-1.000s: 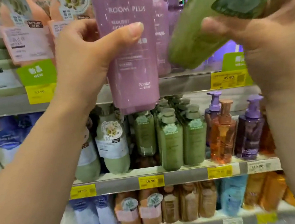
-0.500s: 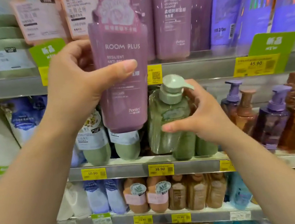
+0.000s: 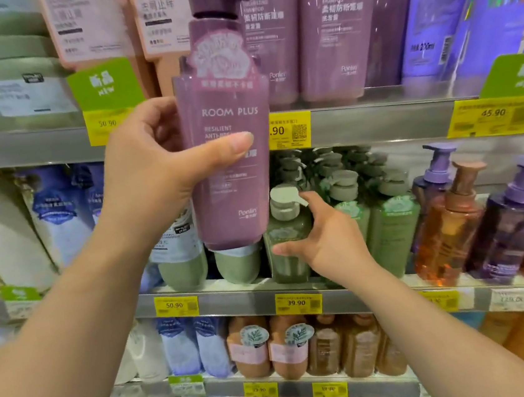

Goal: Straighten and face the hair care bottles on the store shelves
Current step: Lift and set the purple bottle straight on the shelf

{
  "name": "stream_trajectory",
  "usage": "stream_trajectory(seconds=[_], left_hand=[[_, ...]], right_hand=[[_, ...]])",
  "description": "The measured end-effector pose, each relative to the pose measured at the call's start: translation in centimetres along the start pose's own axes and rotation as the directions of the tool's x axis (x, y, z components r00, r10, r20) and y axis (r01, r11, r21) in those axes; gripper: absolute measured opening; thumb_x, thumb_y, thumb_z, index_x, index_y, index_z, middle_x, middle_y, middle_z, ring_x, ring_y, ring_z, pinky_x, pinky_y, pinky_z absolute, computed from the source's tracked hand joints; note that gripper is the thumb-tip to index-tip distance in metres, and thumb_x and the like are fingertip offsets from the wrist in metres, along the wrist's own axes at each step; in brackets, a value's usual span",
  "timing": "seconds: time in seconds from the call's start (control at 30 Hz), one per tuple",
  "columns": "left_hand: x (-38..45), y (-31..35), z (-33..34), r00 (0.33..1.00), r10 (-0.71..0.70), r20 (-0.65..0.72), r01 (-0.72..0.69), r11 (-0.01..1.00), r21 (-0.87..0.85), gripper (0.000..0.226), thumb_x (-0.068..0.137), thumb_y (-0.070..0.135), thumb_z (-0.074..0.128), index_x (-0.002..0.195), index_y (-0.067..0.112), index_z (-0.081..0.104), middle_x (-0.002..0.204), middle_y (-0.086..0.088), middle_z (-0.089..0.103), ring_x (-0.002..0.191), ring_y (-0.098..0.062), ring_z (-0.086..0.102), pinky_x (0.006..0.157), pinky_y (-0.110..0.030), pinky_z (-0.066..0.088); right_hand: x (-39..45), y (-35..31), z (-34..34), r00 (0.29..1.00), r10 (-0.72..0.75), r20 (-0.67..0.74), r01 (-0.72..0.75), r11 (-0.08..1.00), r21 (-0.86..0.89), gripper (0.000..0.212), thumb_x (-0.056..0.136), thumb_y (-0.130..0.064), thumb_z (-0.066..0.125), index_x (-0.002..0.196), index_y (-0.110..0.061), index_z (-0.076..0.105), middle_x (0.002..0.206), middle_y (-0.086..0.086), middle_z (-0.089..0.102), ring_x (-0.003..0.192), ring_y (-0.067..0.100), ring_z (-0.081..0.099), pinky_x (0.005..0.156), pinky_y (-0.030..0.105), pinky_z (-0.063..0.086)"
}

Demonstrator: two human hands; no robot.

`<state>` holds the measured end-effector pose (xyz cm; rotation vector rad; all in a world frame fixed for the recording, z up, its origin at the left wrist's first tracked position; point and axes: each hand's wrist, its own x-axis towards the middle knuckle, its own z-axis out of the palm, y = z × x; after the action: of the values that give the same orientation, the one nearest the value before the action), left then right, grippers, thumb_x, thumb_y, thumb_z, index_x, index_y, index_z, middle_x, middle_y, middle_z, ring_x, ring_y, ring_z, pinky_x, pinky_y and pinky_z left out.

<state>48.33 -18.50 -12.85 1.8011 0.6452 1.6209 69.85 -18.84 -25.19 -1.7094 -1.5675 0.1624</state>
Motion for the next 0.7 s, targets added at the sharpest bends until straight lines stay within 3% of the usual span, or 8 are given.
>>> stream_trajectory(seconds=[0.07,0.13,0.2,0.3,0.43,0.53,0.7], left_hand=[[0.0,-0.3,0.3,1.000,-0.007,0.006,0.007,1.000,-0.016,0.063,0.056,0.042,0.090,0.108,0.015,0.068,0.099,0.005,0.076,0.091,-0.013,0.072,0.073,-0.025,0.055],[0.1,-0.6,0.6,1.000,-0.011,0.013,0.012,0.999,-0.045,0.063,0.056,0.042,0.090,0.108,0.014,0.068,0.098,0.005,0.076,0.090,-0.012,0.072,0.072,-0.025,0.055],[0.1,-0.8,1.1,1.000,-0.015,0.023,0.016,0.997,-0.071,0.058,0.057,0.040,0.089,0.105,0.016,0.068,0.096,0.005,0.077,0.089,-0.012,0.072,0.072,-0.025,0.055],[0.0,-1.1,1.8,0.999,-0.013,0.040,0.016,0.997,-0.082,0.054,0.058,0.038,0.088,0.104,0.017,0.068,0.096,0.005,0.077,0.088,-0.012,0.073,0.071,-0.026,0.056],[0.1,-1.1,2.3,0.999,-0.008,0.052,0.012,0.998,-0.068,0.057,0.058,0.039,0.088,0.106,0.015,0.069,0.097,0.006,0.077,0.089,-0.013,0.073,0.072,-0.025,0.056],[0.2,-1.1,2.5,0.998,-0.005,0.055,0.010,0.997,-0.078,0.059,0.057,0.039,0.089,0.107,0.015,0.069,0.097,0.004,0.077,0.090,-0.014,0.073,0.073,-0.026,0.056],[0.2,-0.5,2.8,0.998,0.008,0.062,-0.002,0.996,-0.087,0.056,0.057,0.042,0.090,0.104,0.019,0.070,0.098,0.004,0.077,0.090,-0.015,0.073,0.072,-0.027,0.056]], right_hand=[[0.4,-0.1,-0.2,0.997,0.063,0.037,-0.062,0.997,-0.041,0.098,0.062,-0.062,0.087,0.142,-0.031,0.040,0.073,-0.011,0.061,0.075,0.024,0.068,0.066,0.032,0.054],[0.9,-0.2,-0.5,0.993,0.104,0.052,-0.099,0.991,-0.085,0.084,0.064,-0.062,0.085,0.126,-0.024,0.044,0.082,-0.002,0.065,0.078,0.029,0.070,0.067,0.037,0.057],[1.1,-0.6,-0.6,0.991,0.115,0.063,-0.105,0.983,-0.149,0.075,0.067,-0.062,0.084,0.108,-0.020,0.037,0.077,-0.004,0.057,0.082,0.032,0.067,0.056,0.036,0.048],[1.1,-0.9,-0.5,0.990,0.128,0.067,-0.114,0.978,-0.175,0.079,0.072,-0.058,0.082,0.118,-0.013,0.035,0.073,-0.003,0.051,0.081,0.032,0.066,0.045,0.029,0.035],[0.8,-1.2,-0.1,0.994,0.105,0.025,-0.098,0.975,-0.202,0.074,0.078,-0.049,0.081,0.127,-0.008,0.043,0.097,0.008,0.066,0.094,0.033,0.067,0.062,0.035,0.045],[0.2,-1.3,0.4,0.997,0.082,-0.012,-0.082,0.964,-0.253,0.060,0.089,-0.043,0.072,0.130,-0.011,0.044,0.114,0.011,0.067,0.101,0.034,0.066,0.066,0.033,0.040],[-0.4,-0.8,0.4,0.999,0.050,0.011,-0.044,0.942,-0.333,0.045,0.101,-0.034,0.058,0.137,-0.014,0.038,0.114,0.010,0.069,0.097,0.032,0.068,0.064,0.033,0.038]])
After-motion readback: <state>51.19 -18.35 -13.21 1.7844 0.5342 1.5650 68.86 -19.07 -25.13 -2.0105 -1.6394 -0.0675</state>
